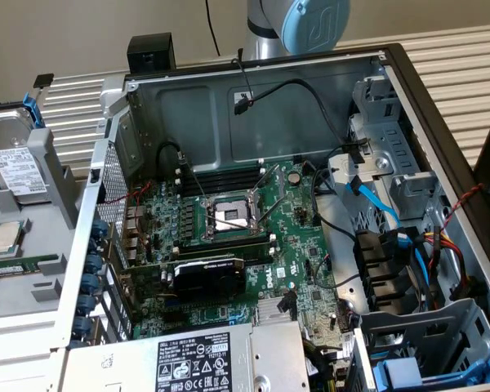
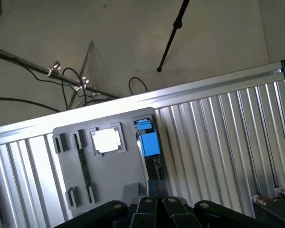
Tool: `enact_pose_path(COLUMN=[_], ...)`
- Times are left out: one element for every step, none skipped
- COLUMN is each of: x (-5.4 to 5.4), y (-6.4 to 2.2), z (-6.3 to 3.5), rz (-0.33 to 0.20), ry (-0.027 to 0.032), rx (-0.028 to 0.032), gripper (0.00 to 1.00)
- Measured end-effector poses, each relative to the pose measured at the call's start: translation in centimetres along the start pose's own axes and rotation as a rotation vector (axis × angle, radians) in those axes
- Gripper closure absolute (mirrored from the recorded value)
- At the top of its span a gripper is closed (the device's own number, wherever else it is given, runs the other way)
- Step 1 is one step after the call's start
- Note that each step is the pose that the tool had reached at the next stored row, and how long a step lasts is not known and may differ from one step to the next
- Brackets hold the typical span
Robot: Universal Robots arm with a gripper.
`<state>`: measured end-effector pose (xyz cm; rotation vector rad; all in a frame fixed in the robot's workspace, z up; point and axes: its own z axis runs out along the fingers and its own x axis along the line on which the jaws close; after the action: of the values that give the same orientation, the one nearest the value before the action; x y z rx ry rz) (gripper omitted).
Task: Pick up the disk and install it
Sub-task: 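Pick up the disk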
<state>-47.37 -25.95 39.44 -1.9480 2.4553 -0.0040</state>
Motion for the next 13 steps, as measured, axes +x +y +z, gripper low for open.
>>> enact_pose_path(x=[0.0, 0.0, 0.0, -0.01, -0.01, -0.01, 0.0, 0.01, 0.01, 0.02, 0.02, 0.02, 0.02], y=[0.0, 0.01, 0.01, 0.01, 0.01, 0.01, 0.02, 0.03, 0.04, 0.05, 0.08, 0.12, 0.15], z=[0.03, 0.09, 0.14, 0.18, 0.23, 0.27, 0.3, 0.33, 0.36, 0.39, 0.42, 0.45, 0.48], rz=[-0.013, -0.029, -0.047, -0.065, -0.082, -0.101, -0.119, -0.136, -0.154, -0.171, -0.186, -0.199, -0.212], ry=[0.002, 0.003, 0.0036, 0.0037, 0.0038, 0.0038, 0.0038, 0.0039, 0.0041, 0.0046, 0.0054, 0.0062, 0.007], rx=[-0.0027, -0.0062, -0.0084, -0.0095, -0.0103, -0.0105, -0.0107, -0.0107, -0.0107, -0.0107, -0.0105, -0.0103, -0.01], gripper=[0.89, 0.89, 0.89, 0.89, 0.89, 0.89, 0.89, 0.89, 0.89, 0.89, 0.89, 0.89, 0.89])
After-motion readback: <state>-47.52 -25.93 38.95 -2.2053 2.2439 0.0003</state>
